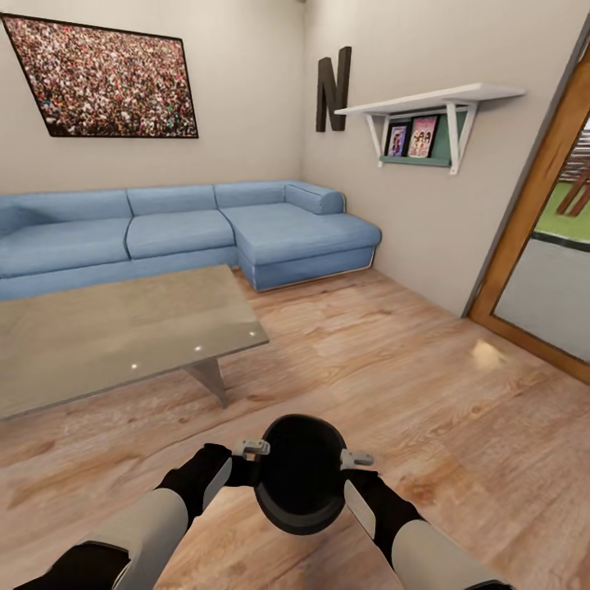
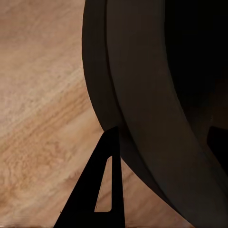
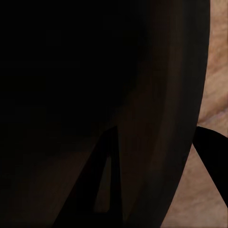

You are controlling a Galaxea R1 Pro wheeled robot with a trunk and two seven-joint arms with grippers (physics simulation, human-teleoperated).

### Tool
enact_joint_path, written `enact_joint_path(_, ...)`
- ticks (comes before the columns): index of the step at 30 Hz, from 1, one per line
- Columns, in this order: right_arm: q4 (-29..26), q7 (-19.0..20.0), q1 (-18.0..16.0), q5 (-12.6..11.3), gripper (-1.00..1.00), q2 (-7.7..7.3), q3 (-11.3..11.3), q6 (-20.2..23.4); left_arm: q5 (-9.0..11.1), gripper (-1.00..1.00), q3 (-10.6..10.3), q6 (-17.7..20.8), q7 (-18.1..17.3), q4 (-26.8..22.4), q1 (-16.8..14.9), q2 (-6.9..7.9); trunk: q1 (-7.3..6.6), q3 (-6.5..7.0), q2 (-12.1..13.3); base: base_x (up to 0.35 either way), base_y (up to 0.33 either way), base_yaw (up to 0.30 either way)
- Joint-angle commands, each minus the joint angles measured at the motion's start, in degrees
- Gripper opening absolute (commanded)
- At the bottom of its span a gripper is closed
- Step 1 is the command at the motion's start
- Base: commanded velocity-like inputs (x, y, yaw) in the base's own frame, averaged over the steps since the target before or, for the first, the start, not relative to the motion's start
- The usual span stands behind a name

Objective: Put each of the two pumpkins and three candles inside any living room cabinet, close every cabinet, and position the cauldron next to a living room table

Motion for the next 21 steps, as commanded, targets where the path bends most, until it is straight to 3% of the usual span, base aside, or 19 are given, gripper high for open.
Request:
enact_joint_path(1, -0.4, -0.2, 0.0, -1.4, -1.0, 0.0, 1.1, 0.1, -0.1, -1.0, -0.3, 0.3, 0.0, 0.0, 0.0, 0.04, -0.02, -0.05, 0.0, 0.0, 0.0, 0.289)
enact_joint_path(21, -0.5, 0.0, 0.0, -1.4, -1.0, 0.0, 1.1, 0.1, -0.1, -1.0, -0.3, 0.3, 0.0, 0.0, 0.0, 0.04, -0.02, -0.05, 0.0, 0.0, 0.0, 0.289)
